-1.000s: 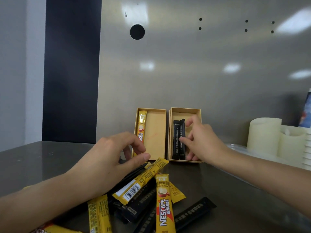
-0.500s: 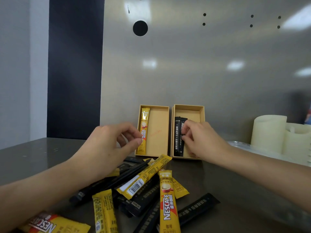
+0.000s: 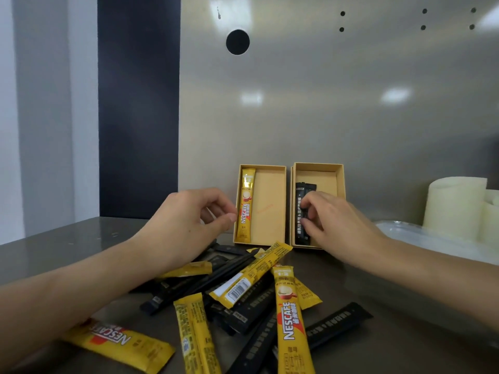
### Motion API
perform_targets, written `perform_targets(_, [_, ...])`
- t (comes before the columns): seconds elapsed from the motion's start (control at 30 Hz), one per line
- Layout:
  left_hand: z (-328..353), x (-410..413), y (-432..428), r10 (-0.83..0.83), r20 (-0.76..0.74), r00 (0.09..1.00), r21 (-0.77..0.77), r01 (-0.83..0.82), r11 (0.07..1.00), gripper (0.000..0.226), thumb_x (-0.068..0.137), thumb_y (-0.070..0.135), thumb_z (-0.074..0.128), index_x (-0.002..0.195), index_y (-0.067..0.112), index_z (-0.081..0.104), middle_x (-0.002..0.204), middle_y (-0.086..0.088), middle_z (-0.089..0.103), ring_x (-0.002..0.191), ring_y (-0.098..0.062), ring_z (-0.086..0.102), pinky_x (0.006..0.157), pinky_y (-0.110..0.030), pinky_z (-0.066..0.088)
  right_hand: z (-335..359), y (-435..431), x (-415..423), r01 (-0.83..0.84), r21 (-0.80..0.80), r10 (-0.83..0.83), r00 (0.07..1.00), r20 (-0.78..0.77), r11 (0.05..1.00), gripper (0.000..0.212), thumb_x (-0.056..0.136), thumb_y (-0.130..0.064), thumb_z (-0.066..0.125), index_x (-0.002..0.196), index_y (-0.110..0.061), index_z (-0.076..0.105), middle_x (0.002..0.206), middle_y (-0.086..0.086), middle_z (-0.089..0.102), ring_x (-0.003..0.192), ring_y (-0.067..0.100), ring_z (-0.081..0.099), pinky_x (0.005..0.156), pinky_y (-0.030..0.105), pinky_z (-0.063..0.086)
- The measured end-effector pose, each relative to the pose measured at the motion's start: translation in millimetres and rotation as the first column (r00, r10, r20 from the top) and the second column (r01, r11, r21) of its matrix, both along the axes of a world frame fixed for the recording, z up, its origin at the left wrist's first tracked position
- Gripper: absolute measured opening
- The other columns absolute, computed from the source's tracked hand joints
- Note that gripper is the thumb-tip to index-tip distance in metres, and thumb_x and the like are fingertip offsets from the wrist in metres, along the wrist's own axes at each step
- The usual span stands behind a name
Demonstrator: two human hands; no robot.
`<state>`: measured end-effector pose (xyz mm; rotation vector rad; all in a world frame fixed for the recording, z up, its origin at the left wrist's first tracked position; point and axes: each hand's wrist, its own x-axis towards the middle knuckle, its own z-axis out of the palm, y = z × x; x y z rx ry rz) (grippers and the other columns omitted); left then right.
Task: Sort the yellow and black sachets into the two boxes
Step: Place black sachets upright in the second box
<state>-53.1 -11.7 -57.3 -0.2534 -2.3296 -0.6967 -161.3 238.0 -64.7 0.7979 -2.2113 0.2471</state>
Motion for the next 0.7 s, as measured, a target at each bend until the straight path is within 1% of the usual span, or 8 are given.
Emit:
perform_targets(0.07, [2.0, -1.3, -5.3, 0.057, 0.049, 0.997, -0.087, -0.053, 0.995, 0.007, 0.094, 0.030, 0.066, 0.094, 0.036, 0.070, 0.089, 0.014, 0.070, 0.086, -0.002, 0.064, 0.071, -0.016, 0.049, 1.5, -1.9, 6.7, -0.033, -0.039, 0.033, 0.999, 0.003, 0.999, 0.009, 0.099, -0.026, 0.055, 0.108, -0.027, 0.053, 0.092, -0.012, 0.057, 0.073, 0.004, 0.054, 0.065, 0.027, 0.051])
perform_targets(0.17, [-0.6, -6.4, -19.7, 0.219, 0.115, 0.969, -0.291, -0.178, 0.940, 0.012, 0.096, 0.036, 0.062, 0.107, 0.035, 0.066, 0.106, 0.015, 0.066, 0.094, -0.006, 0.063, 0.086, -0.029, 0.056, 1.8, -9.7, 21.8, -0.131, -0.142, 0.136, 0.990, 0.024, 0.981, 0.007, 0.098, -0.026, 0.055, 0.099, -0.032, 0.053, 0.083, -0.014, 0.057, 0.073, 0.004, 0.056, 0.060, 0.021, 0.046])
perform_targets(0.23, [-5.0, -10.4, -27.5, 0.350, 0.211, 0.913, -0.398, -0.247, 0.883, 0.033, 0.095, 0.049, 0.058, 0.122, 0.031, 0.062, 0.120, 0.009, 0.065, 0.104, -0.011, 0.062, 0.094, -0.034, 0.055, -1.3, -20.1, 35.4, -0.257, -0.240, 0.294, 0.946, 0.134, 0.936, 0.008, 0.099, -0.028, 0.056, 0.103, -0.033, 0.060, 0.090, -0.018, 0.062, 0.087, 0.002, 0.058, 0.069, 0.015, 0.048])
perform_targets(0.27, [-6.4, -11.9, -30.0, 0.380, 0.284, 0.880, -0.412, -0.245, 0.877, 0.043, 0.094, 0.055, 0.057, 0.126, 0.027, 0.061, 0.122, 0.007, 0.066, 0.106, -0.012, 0.063, 0.096, -0.034, 0.055, -4.1, -25.2, 42.0, -0.307, -0.246, 0.358, 0.912, 0.198, 0.919, 0.011, 0.100, -0.029, 0.055, 0.108, -0.033, 0.062, 0.097, -0.020, 0.063, 0.095, -0.003, 0.058, 0.075, 0.009, 0.046])
perform_targets(0.33, [-6.9, -14.3, -32.4, 0.347, 0.403, 0.847, -0.362, -0.201, 0.910, 0.048, 0.090, 0.056, 0.063, 0.126, 0.024, 0.063, 0.119, 0.005, 0.068, 0.103, -0.010, 0.065, 0.093, -0.028, 0.055, -11.8, -31.8, 50.9, -0.373, -0.196, 0.419, 0.849, 0.321, 0.907, 0.020, 0.101, -0.037, 0.052, 0.118, -0.036, 0.062, 0.109, -0.026, 0.063, 0.108, -0.011, 0.054, 0.083, 0.006, 0.041])
perform_targets(0.43, [-5.8, -18.4, -35.5, 0.263, 0.426, 0.866, -0.254, -0.165, 0.953, 0.041, 0.086, 0.043, 0.074, 0.122, 0.024, 0.067, 0.110, 0.008, 0.070, 0.096, -0.006, 0.065, 0.082, -0.016, 0.052, -20.0, -33.7, 55.3, -0.428, -0.126, 0.435, 0.774, 0.461, 0.895, 0.027, 0.101, -0.045, 0.048, 0.122, -0.039, 0.063, 0.117, -0.027, 0.062, 0.116, -0.013, 0.051, 0.093, 0.011, 0.042])
perform_targets(0.57, [-8.4, -20.1, -35.3, 0.213, 0.423, 0.881, -0.187, -0.145, 0.972, 0.035, 0.090, 0.029, 0.073, 0.124, 0.025, 0.065, 0.098, 0.015, 0.063, 0.091, -0.004, 0.061, 0.073, -0.011, 0.046, -21.0, -33.0, 55.8, -0.418, -0.162, 0.443, 0.768, 0.462, 0.894, 0.027, 0.100, -0.048, 0.047, 0.118, -0.038, 0.065, 0.112, -0.026, 0.065, 0.112, -0.012, 0.054, 0.091, 0.012, 0.043])
perform_targets(0.7, [-9.5, -19.3, -33.1, 0.213, 0.382, 0.899, -0.191, -0.148, 0.970, 0.024, 0.093, 0.029, 0.070, 0.116, 0.027, 0.068, 0.092, 0.017, 0.060, 0.085, -0.001, 0.058, 0.067, -0.009, 0.042, -21.7, -33.0, 55.3, -0.410, -0.189, 0.450, 0.772, 0.448, 0.892, 0.027, 0.100, -0.049, 0.046, 0.116, -0.038, 0.065, 0.110, -0.026, 0.066, 0.111, -0.011, 0.056, 0.093, 0.014, 0.045])
